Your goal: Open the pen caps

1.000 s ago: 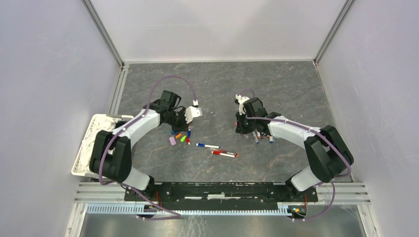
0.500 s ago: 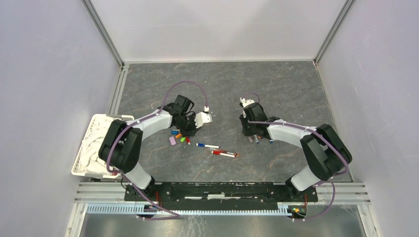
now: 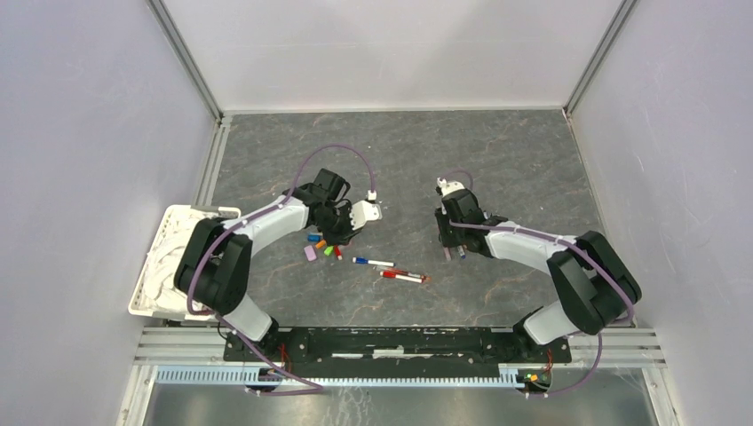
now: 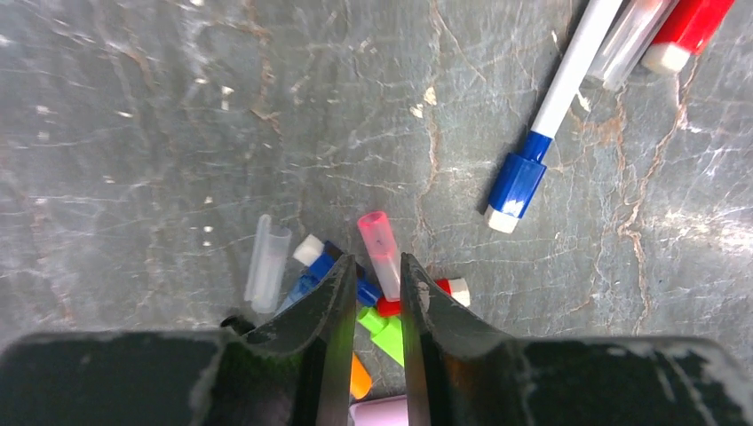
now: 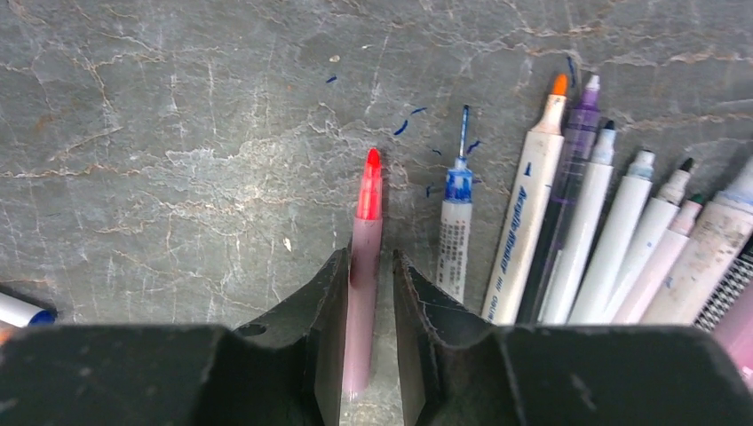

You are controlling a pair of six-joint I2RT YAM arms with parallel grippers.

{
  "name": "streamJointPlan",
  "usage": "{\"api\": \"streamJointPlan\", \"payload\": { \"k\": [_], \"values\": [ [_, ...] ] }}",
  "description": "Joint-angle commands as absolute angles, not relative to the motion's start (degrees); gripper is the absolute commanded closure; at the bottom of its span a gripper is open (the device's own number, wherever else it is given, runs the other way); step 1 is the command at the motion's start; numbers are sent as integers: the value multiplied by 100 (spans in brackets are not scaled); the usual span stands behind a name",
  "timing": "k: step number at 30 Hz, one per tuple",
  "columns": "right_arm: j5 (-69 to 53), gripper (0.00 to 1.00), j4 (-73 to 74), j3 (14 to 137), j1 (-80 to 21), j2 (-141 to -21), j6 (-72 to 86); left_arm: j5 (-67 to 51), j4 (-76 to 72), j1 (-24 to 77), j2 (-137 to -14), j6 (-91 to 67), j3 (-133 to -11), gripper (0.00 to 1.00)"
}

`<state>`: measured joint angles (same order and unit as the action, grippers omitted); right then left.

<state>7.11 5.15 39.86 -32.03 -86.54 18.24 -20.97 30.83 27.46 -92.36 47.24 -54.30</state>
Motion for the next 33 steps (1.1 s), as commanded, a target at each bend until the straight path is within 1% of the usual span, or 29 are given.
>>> {"api": "streamJointPlan", "payload": {
  "k": [1,4,5,6,8,9,11,15,18,19,20,21,22,23,28,33],
  "values": [
    [1015,71,576,3955,-3216,-8191,1956,-2125,3472,2753,-8790,4472,-5961,67],
    [917,69,546,4009,-3266,-7949,1892,-2095,3753,2742,-8604,4375,-6239,66],
    [904,68,552,4058,-3333,-7867,1811,-2072,3843,2730,-8530,4343,-6339,61],
    [890,67,552,4105,-3396,-7802,1737,-2056,3926,2715,-8439,4290,-6433,60],
    [801,62,528,4235,-3609,-7699,1504,-2012,4087,2635,-8255,4183,-6626,57],
    [729,59,506,4295,-3728,-7688,1367,-1996,4186,2565,-8161,4131,-6725,51],
    [362,53,475,4465,-3953,-7776,1116,-1994,4431,2419,-7982,4010,-6977,47],
    [10,49,441,4899,-4694,-8197,487,-2092,4975,1862,-7649,3834,-7519,45],
    [-334,47,380,5181,-5116,-8694,155,-2322,4940,1358,-7229,3794,-7630,45],
    [-437,46,414,5321,-5192,-8895,79,-2193,4792,1276,-7082,3660,-7575,41],
    [-500,45,460,5461,-5271,-9066,43,-2033,4631,1226,-6935,3558,-7491,33],
    [-592,44,503,5569,-5334,-9252,-134,-1934,4519,1188,-6802,3536,-7380,22],
    [-645,44,541,5686,-5405,-9399,-214,-1863,4423,1165,-6674,3540,-7277,8],
    [-680,44,604,5786,-5474,-9564,-305,-1816,4348,1156,-6566,3548,-7163,1],
    [-682,43,795,6129,-5607,-10175,-535,-1769,4303,1151,-6443,3429,-7006,0],
    [-570,45,712,6016,-5616,-10356,-562,-2074,4611,1151,-6624,3426,-7191,0]
  ]
}}
